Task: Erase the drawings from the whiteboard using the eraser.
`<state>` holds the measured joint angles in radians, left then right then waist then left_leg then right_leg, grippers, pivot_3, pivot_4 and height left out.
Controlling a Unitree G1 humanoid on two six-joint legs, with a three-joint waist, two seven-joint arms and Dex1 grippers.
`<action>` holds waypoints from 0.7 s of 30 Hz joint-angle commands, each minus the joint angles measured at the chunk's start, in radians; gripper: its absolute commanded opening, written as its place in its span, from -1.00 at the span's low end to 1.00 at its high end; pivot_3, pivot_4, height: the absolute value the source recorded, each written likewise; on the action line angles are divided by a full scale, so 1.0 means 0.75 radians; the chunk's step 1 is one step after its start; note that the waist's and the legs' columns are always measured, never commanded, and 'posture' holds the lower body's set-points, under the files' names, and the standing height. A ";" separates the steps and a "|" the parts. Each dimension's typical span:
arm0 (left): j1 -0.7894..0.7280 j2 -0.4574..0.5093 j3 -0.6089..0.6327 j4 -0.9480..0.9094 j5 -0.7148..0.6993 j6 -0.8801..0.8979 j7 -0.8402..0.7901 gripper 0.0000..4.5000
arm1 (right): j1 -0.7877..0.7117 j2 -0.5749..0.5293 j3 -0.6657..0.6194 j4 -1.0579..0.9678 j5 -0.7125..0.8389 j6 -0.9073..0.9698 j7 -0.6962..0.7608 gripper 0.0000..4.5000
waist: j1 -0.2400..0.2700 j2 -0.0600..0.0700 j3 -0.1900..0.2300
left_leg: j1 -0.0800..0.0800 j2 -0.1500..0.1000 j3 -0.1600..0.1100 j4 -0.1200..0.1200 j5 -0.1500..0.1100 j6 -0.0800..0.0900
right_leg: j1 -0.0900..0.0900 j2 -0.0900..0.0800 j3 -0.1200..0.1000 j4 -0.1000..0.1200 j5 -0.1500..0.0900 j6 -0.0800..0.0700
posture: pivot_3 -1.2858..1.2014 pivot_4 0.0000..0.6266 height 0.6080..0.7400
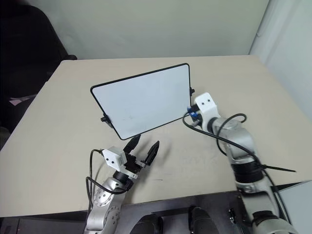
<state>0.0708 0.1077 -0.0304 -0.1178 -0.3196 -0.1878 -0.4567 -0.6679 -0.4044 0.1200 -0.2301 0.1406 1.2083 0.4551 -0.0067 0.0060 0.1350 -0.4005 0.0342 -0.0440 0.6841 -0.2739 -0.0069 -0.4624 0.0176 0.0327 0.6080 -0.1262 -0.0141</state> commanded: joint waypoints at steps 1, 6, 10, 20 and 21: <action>-0.015 -0.004 0.003 -0.014 0.011 -0.028 0.002 1.00 | 0.036 -0.123 -0.014 -0.207 0.105 0.219 0.079 -0.88 | 0.001 0.000 0.000 | 0.000 0.000 0.000 0.000 0.000 0.000 | 0.000 0.000 0.000 0.000 0.000 0.000 | 0.03 -0.52 1.00; -0.032 -0.011 0.001 0.016 0.016 -0.035 0.001 1.00 | 0.094 -0.279 0.004 -0.294 0.188 0.297 0.141 -0.88 | 0.001 0.000 0.000 | 0.002 -0.003 0.000 0.002 0.000 0.000 | 0.003 0.000 0.001 0.001 -0.007 0.015 | 0.03 -0.52 1.00; -0.046 -0.017 -0.003 0.037 0.018 -0.039 -0.002 1.00 | 0.135 -0.314 0.001 -0.249 0.214 0.282 0.142 -0.57 | 0.002 0.000 0.000 | 0.010 -0.004 -0.001 0.001 0.000 0.001 | 0.012 0.001 0.001 0.001 -0.006 0.016 | 0.03 -0.52 1.00; -0.076 -0.016 -0.008 0.068 0.019 -0.042 -0.013 1.00 | 0.241 -0.222 -0.138 -0.243 0.222 -0.056 0.110 0.65 | 0.002 0.000 0.000 | 0.022 -0.005 -0.004 0.000 0.000 0.002 | 0.026 0.002 0.001 -0.004 -0.006 0.017 | 0.03 -0.52 1.00; -0.079 -0.016 -0.009 0.070 0.019 -0.042 -0.014 1.00 | 0.262 -0.207 -0.164 -0.256 0.225 -0.128 0.114 0.65 | 0.002 0.000 0.000 | 0.022 -0.005 -0.005 -0.001 0.000 0.003 | 0.026 0.002 0.001 -0.004 -0.006 0.017 | 0.03 -0.52 1.00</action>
<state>0.0213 0.0980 -0.0376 -0.0559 -0.3086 -0.1997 -0.4587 -0.4763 -0.5646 0.0542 -0.3711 0.2929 1.2068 0.5456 -0.0051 0.0059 0.1352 -0.3841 0.0305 -0.0476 0.6836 -0.2746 -0.0042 -0.4433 0.0190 0.0334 0.6050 -0.1311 -0.0013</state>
